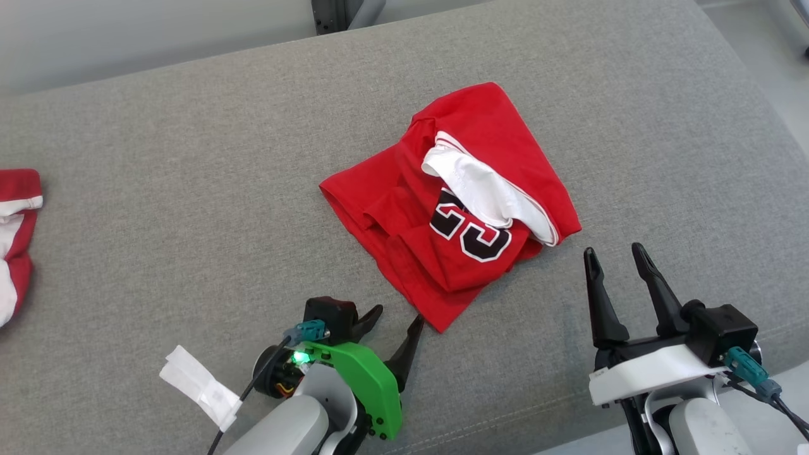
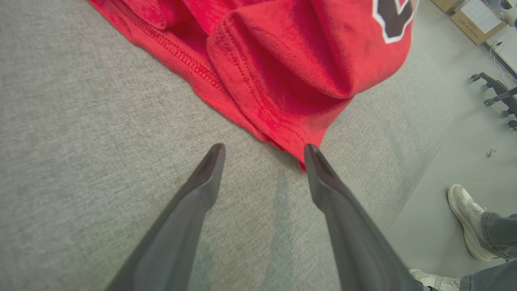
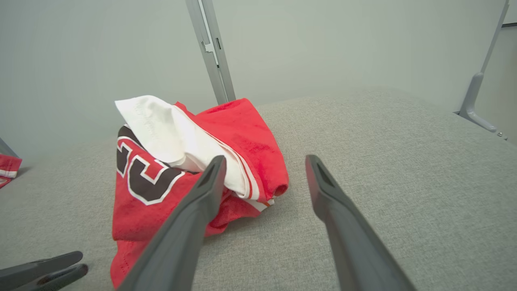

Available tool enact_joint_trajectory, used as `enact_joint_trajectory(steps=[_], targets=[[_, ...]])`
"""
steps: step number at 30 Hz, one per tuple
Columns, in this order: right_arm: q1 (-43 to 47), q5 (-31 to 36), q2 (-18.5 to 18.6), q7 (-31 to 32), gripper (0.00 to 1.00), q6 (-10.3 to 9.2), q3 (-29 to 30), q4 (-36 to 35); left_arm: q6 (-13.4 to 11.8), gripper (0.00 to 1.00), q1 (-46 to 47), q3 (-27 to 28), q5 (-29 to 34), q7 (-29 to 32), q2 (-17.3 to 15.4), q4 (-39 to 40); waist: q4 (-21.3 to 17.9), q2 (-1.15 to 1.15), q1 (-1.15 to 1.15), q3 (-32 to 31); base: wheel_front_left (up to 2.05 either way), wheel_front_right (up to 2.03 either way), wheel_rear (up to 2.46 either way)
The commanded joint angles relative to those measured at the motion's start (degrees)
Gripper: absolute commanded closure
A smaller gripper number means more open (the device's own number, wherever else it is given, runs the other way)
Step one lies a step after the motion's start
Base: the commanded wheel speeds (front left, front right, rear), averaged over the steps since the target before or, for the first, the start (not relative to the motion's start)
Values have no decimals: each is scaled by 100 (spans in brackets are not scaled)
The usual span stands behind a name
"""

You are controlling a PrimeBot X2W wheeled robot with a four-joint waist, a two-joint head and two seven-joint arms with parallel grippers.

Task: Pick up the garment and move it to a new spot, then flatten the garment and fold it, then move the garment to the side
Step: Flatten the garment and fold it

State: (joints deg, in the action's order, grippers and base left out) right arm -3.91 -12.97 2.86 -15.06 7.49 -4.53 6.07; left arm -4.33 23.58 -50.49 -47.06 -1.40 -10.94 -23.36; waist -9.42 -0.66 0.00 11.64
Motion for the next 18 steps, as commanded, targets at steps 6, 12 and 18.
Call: enact_joint_trajectory(steps=[6,12,18], targets=[[-56,4,6,-19,0,-1,10,-2,3,0,212,185,-348,159,321,-477,-236,66,0,184,0,0,0],[-52,-5,6,-19,0,-1,29,10,7,70,247,318,-626,284,423,-922,-344,66,0,217,0,0,0],[-95,-30,6,-19,0,-1,60,12,598,100,220,478,-1058,320,481,-956,-295,66,0,154,0,0,0]])
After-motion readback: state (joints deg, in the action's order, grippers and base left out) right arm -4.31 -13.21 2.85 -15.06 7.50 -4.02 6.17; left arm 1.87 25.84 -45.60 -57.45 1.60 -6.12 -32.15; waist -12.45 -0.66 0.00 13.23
